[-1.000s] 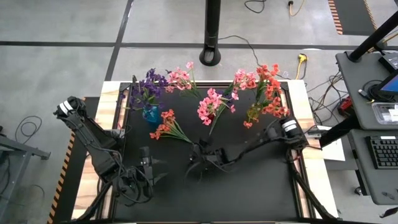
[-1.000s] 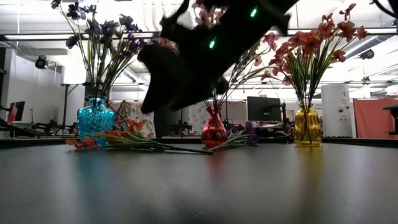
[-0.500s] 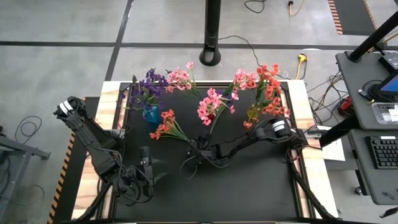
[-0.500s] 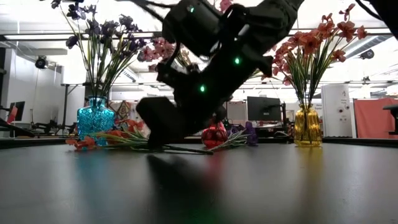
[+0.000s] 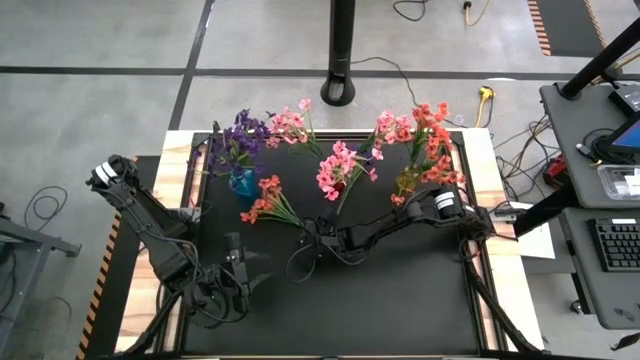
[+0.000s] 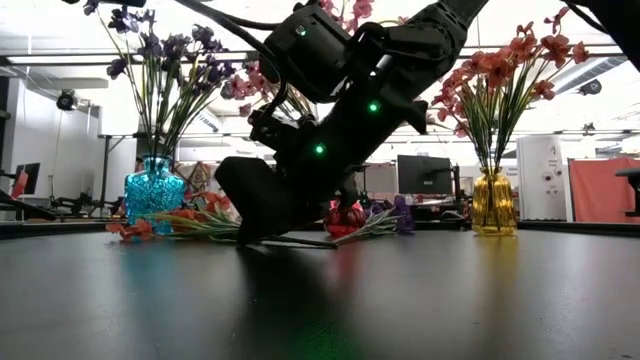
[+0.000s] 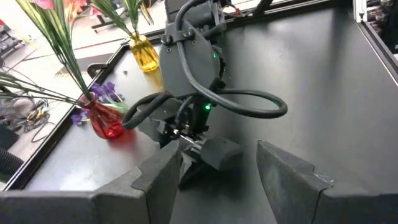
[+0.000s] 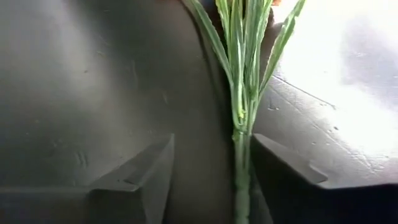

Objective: Sort flowers into vase by color
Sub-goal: Put the orange flower into the yellow vase

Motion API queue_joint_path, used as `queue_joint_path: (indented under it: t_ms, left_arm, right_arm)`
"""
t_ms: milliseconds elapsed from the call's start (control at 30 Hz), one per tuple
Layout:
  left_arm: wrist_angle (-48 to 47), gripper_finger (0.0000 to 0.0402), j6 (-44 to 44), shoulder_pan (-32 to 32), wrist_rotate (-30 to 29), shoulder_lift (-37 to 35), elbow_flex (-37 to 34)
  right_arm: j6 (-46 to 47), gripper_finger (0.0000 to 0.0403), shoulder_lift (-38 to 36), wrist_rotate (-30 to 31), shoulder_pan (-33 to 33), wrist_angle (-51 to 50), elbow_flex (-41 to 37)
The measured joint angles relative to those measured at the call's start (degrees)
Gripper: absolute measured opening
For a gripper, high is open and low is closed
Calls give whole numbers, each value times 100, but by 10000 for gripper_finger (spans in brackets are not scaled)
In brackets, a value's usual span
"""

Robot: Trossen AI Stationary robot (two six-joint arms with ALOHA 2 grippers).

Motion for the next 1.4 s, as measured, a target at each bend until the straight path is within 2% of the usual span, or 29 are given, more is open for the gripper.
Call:
queue_joint_path:
  t_ms: [333, 467, 667, 867, 1100, 1300, 1400]
  left_arm:
    - [-1, 194, -80, 2, 0, 4, -7]
    - [-4, 194, -348, 18, 11, 4, -7]
    - [-4, 194, -444, 22, 13, 4, -9]
    - [0, 194, -442, 21, 45, 4, -11]
    - [16, 194, -228, 3, 1185, -11, 435]
    - [123, 194, 311, -134, 1312, -7, 658]
    - [172, 194, 358, -234, 1698, -4, 746]
  right_arm:
    - [-24, 66, 4, -100, 2, -37, 0]
    - [-46, 21, -29, -161, 34, -52, -2]
    - [-105, 18, -303, -168, 203, -281, -26]
    - [56, 18, -842, -164, 480, -1094, -24]
    - [420, 18, -1777, 307, 1075, -2128, -24]
    - [492, 18, -2624, 778, 1604, -2464, -27]
    - [520, 18, -2976, 1031, 1843, -2567, -44]
